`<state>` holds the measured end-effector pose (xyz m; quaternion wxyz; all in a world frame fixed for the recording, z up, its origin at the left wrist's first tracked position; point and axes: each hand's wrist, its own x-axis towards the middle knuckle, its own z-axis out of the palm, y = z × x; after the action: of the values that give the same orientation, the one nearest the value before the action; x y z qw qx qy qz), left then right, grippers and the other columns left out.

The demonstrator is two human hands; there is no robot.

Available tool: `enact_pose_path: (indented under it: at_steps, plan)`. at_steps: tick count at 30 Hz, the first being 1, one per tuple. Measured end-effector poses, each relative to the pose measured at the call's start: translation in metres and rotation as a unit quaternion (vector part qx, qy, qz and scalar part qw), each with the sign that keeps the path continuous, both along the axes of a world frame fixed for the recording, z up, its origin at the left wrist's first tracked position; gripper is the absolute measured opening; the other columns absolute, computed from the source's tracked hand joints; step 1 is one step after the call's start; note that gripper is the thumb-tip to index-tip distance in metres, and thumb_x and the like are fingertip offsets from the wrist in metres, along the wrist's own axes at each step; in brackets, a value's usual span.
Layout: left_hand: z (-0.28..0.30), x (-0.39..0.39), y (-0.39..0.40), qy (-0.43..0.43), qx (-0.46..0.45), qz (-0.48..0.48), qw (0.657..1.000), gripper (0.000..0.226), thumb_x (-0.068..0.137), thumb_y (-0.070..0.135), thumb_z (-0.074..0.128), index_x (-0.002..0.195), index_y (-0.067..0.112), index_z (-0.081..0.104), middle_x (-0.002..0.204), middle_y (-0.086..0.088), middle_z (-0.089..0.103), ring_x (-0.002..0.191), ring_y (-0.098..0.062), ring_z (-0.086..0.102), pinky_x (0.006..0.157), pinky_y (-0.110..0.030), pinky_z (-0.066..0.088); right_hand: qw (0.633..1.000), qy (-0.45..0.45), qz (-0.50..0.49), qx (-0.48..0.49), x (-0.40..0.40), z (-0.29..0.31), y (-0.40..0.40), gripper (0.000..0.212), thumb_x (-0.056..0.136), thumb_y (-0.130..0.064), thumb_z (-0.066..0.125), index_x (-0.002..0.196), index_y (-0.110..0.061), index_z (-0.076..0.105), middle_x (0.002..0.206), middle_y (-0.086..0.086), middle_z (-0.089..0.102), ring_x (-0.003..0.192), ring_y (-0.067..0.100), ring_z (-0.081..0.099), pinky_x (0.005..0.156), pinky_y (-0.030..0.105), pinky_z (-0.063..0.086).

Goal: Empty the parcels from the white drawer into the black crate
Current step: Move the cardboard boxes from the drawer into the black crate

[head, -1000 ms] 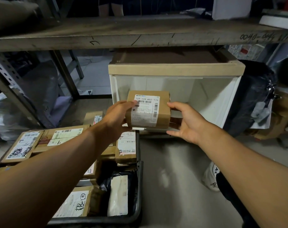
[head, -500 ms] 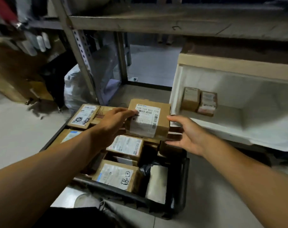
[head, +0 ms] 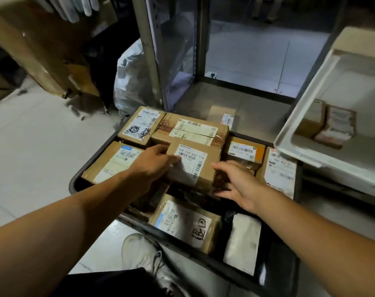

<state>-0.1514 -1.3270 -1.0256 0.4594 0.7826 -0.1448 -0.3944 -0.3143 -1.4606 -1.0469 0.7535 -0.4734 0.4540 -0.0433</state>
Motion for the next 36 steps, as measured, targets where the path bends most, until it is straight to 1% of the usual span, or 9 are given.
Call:
enact_pose_path:
  at_steps: [8, 12, 16, 19, 22, 26, 30, 33, 36]
  plan:
    - [0.000, 0.006, -0.008, -0.051, -0.006, -0.049, 0.997, 0.018, 0.096, 0.023, 0.066, 0.113, 0.018, 0.063, 0.100, 0.007, 0.069, 0.090, -0.007, 0.066, 0.069, -0.018, 0.051, 0.993, 0.053, 0.057, -0.092, 0.008, 0.003, -0.013, 0.040, 0.092, -0.035, 0.072, 0.125, -0.019, 0.057, 0.113, 0.001, 0.072, 0.103, 0.016, 0.069, 0.093, 0.047, 0.058]
    - [0.010, -0.003, -0.013, -0.178, 0.036, -0.068, 0.981, 0.028, 0.091, 0.028, 0.070, 0.113, 0.020, 0.054, 0.101, 0.010, 0.059, 0.088, -0.007, 0.061, 0.067, -0.022, 0.052, 0.972, 0.100, 0.090, -0.195, -0.004, 0.014, -0.015, 0.048, 0.091, -0.045, 0.069, 0.132, -0.025, 0.051, 0.121, -0.005, 0.059, 0.111, 0.014, 0.057, 0.095, 0.040, 0.054]
    - [0.024, -0.015, -0.021, -0.256, 0.041, -0.093, 0.961, 0.059, 0.087, 0.023, 0.073, 0.139, 0.019, 0.045, 0.125, -0.003, 0.059, 0.108, -0.024, 0.062, 0.092, -0.043, 0.057, 0.947, 0.114, 0.104, -0.283, -0.027, 0.030, -0.020, 0.047, 0.092, -0.048, 0.067, 0.130, -0.029, 0.050, 0.121, -0.004, 0.061, 0.101, 0.012, 0.058, 0.086, 0.032, 0.049]
    - [0.037, -0.026, -0.032, -0.343, 0.051, -0.121, 0.930, 0.065, 0.087, 0.029, 0.073, 0.144, 0.018, 0.043, 0.138, -0.007, 0.054, 0.121, -0.026, 0.055, 0.100, -0.038, 0.050, 0.922, 0.129, 0.127, -0.342, -0.049, 0.042, -0.025, 0.048, 0.093, -0.046, 0.065, 0.134, -0.027, 0.048, 0.123, -0.003, 0.058, 0.101, 0.013, 0.057, 0.081, 0.030, 0.044]
    - [0.049, -0.038, -0.043, -0.353, 0.088, -0.181, 0.914, 0.065, 0.089, 0.030, 0.073, 0.144, 0.014, 0.044, 0.135, -0.007, 0.060, 0.116, -0.023, 0.059, 0.080, -0.022, 0.047, 0.893, 0.147, 0.134, -0.403, -0.073, 0.049, -0.031, 0.047, 0.091, -0.044, 0.068, 0.131, -0.026, 0.051, 0.125, -0.001, 0.058, 0.107, 0.017, 0.058, 0.086, 0.032, 0.047]
    - [0.061, -0.044, -0.043, -0.325, 0.109, -0.182, 0.922, 0.061, 0.087, 0.024, 0.075, 0.140, 0.011, 0.047, 0.126, -0.008, 0.065, 0.100, -0.018, 0.063, 0.078, -0.028, 0.051, 0.893, 0.155, 0.141, -0.398, -0.098, 0.049, -0.033, 0.046, 0.090, -0.042, 0.070, 0.130, -0.025, 0.053, 0.124, -0.002, 0.057, 0.108, 0.015, 0.056, 0.087, 0.030, 0.047]
    - [0.074, -0.051, -0.044, -0.439, 0.119, -0.247, 0.855, 0.060, 0.088, 0.040, 0.072, 0.138, 0.013, 0.051, 0.130, -0.005, 0.057, 0.113, -0.020, 0.052, 0.085, -0.028, 0.047, 0.868, 0.180, 0.138, -0.443, -0.112, 0.054, -0.041, 0.053, 0.090, -0.043, 0.070, 0.135, -0.023, 0.052, 0.137, 0.006, 0.054, 0.124, 0.022, 0.052, 0.097, 0.033, 0.045]
    - [0.072, -0.067, -0.061, -0.494, 0.141, -0.313, 0.799, 0.073, 0.087, 0.056, 0.065, 0.147, 0.023, 0.040, 0.151, -0.007, 0.044, 0.138, -0.029, 0.039, 0.111, -0.049, 0.038, 0.813, 0.223, 0.162, -0.513, -0.124, 0.067, -0.055, 0.059, 0.090, -0.049, 0.065, 0.142, -0.026, 0.047, 0.143, 0.007, 0.048, 0.131, 0.027, 0.046, 0.103, 0.039, 0.044]
    - [0.068, -0.096, -0.090, -0.498, 0.112, -0.378, 0.773, 0.075, 0.087, 0.060, 0.063, 0.149, 0.028, 0.037, 0.156, -0.008, 0.036, 0.145, -0.031, 0.031, 0.115, -0.054, 0.034, 0.769, 0.269, 0.185, -0.549, -0.144, 0.078, -0.075, 0.065, 0.092, -0.052, 0.061, 0.149, -0.027, 0.040, 0.149, 0.006, 0.041, 0.138, 0.029, 0.036, 0.107, 0.042, 0.041]
